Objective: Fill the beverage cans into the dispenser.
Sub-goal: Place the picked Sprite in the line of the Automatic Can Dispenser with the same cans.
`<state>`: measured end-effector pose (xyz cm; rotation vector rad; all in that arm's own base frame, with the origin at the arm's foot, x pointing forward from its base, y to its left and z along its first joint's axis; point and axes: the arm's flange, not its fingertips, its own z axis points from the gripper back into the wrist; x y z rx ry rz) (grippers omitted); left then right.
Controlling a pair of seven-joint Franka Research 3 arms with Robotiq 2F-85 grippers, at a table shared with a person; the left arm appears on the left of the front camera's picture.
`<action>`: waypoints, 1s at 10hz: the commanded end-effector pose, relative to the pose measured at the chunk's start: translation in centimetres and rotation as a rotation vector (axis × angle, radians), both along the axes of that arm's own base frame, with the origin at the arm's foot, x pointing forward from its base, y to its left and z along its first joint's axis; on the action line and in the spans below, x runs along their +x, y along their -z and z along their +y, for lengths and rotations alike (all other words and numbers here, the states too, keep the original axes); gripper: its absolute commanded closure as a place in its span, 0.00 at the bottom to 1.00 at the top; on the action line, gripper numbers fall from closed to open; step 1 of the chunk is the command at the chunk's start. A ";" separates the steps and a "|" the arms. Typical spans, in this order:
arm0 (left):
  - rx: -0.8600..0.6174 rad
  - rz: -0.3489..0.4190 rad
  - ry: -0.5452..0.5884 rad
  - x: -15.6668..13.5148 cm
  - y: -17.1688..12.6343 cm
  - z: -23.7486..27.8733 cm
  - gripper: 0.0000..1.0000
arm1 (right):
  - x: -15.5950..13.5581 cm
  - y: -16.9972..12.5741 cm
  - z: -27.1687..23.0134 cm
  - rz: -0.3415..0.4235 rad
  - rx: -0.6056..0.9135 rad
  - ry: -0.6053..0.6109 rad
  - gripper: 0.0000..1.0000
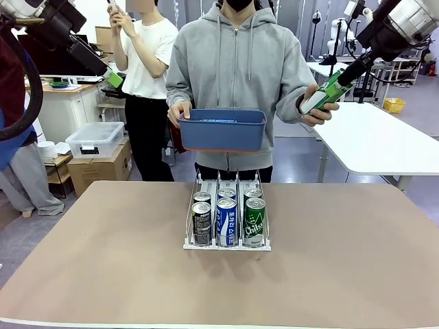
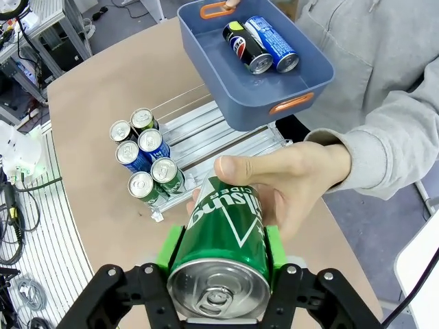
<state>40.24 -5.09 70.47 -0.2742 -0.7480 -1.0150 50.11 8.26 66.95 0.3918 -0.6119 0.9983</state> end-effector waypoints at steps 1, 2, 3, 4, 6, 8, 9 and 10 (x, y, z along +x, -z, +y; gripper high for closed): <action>0.000 0.001 -0.009 0.1 0.1 0.2 0.00 | -0.1 -0.3 0.0 -0.006 0.002 0.003 0.61; 0.000 0.001 -0.009 0.1 0.1 0.2 0.00 | -0.1 -0.3 0.0 -0.006 0.002 0.003 0.61; 0.000 0.001 -0.009 0.1 0.1 0.2 0.00 | -0.1 -0.3 0.0 -0.006 0.002 0.003 0.61; 0.000 0.001 -0.009 0.1 0.1 0.2 0.00 | -0.1 -0.3 0.0 -0.006 0.002 0.003 0.61; 0.000 0.001 -0.009 0.1 0.1 0.2 0.00 | -0.1 -0.3 0.0 -0.006 0.002 0.003 0.61; 0.000 0.001 -0.009 0.1 0.1 0.2 0.00 | -0.1 -0.3 0.0 -0.006 0.002 0.003 0.61; 0.000 0.001 -0.009 0.1 0.1 0.2 0.00 | -0.1 -0.3 0.0 -0.006 0.002 0.003 0.61; 0.000 0.001 -0.009 0.1 0.1 0.2 0.00 | -0.1 -0.3 0.0 -0.006 0.002 0.003 0.61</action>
